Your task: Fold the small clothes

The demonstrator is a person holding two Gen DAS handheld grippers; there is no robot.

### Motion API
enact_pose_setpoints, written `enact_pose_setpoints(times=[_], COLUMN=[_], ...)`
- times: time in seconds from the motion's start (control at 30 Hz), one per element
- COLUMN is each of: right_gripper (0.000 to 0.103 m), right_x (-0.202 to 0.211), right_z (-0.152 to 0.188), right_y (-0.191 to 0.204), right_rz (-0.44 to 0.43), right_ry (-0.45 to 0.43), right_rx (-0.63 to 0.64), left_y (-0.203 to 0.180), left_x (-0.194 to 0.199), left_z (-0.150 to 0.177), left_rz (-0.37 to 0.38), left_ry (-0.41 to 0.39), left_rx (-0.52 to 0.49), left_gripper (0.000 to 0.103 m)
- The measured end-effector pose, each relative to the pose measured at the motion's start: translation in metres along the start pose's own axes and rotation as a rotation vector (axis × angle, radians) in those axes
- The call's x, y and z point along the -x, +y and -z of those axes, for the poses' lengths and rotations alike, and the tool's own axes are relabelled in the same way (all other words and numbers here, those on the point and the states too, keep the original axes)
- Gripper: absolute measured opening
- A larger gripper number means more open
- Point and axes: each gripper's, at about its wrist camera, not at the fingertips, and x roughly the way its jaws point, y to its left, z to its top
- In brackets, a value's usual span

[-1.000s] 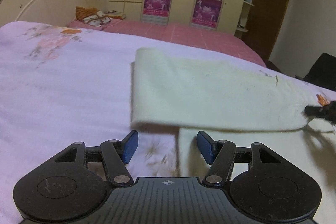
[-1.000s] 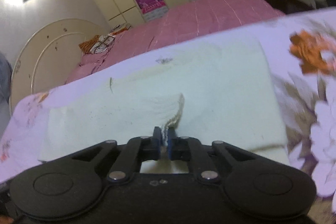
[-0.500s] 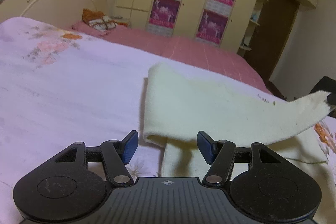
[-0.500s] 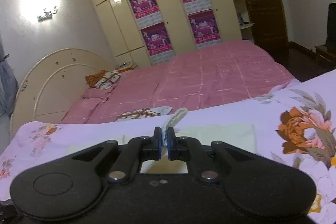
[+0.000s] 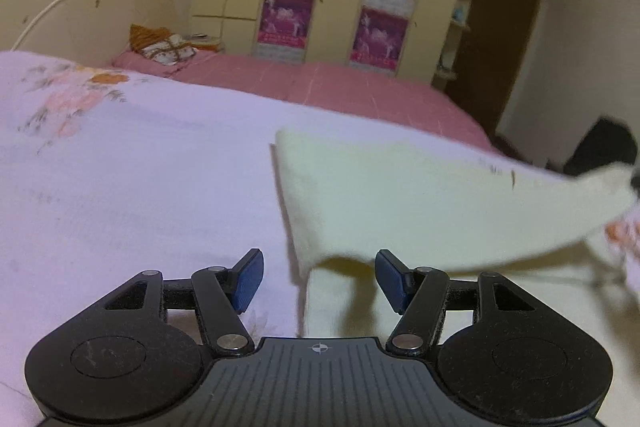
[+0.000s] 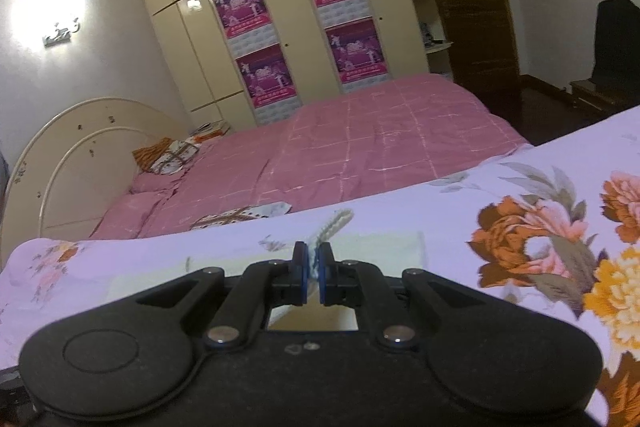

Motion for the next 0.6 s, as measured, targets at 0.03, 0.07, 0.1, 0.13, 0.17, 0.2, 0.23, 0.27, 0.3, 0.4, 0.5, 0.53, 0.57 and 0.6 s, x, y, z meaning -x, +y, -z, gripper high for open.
enact_pose_setpoints(times=[0.03,0.07,0.1,0.13,0.17,0.2,0.23,0.27,0.3,0.4,0.5,0.53,0.57,0.6], right_gripper=[0.006,0.006,0.006,0.006,0.006,0.006,0.006,0.006,0.006,0.006,0.006,0.006,0.006,0.006], right_x=[0.001,0.001,0.002,0.002,0.001,0.001,0.000,-0.001,-0.001,-0.001,-0.001,-0.001,-0.001,-0.002], right_z=[0.001,0.002,0.004,0.006,0.009,0.012,0.015,0.018,0.021,0.030,0.037,0.040,0.041,0.043], right_y=[-0.004,-0.006,-0.007,-0.008,-0.011,-0.013,-0.015,-0.018,-0.021,-0.029,-0.035,-0.036,-0.037,-0.039], right_rz=[0.002,0.003,0.006,0.010,0.012,0.018,0.025,0.030,0.034,0.048,0.057,0.060,0.063,0.066], right_ry=[0.003,0.006,0.010,0.016,0.025,0.035,0.041,0.047,0.053,0.071,0.087,0.093,0.098,0.103], right_rx=[-0.006,-0.006,-0.001,0.003,0.003,0.003,0.002,-0.003,-0.011,-0.021,-0.020,-0.024,-0.026,-0.027], left_y=[0.002,0.002,0.002,0.001,0.003,0.003,0.009,0.011,0.012,0.012,0.011,0.011,0.011,0.010], left_x=[0.002,0.003,0.001,-0.003,-0.007,-0.010,-0.016,-0.020,-0.022,-0.020,-0.021,-0.022,-0.023,-0.024], left_z=[-0.001,-0.003,-0.005,-0.007,-0.007,-0.006,-0.006,-0.005,-0.004,-0.002,-0.002,-0.002,-0.003,-0.003], left_rz=[0.006,0.005,-0.001,-0.016,-0.031,-0.042,-0.039,-0.044,-0.049,-0.041,-0.045,-0.047,-0.049,-0.051], left_ry=[-0.016,-0.033,-0.036,-0.020,-0.006,0.008,0.022,0.039,0.049,0.042,0.047,0.051,0.053,0.058], left_rx=[0.016,0.026,0.024,0.015,0.016,0.026,0.038,0.045,0.042,0.036,0.030,0.025,0.018,0.009], left_gripper=[0.062,0.062,0.062,0.062,0.062,0.062,0.062,0.062,0.062,0.062,0.062,0.062,0.062,0.062])
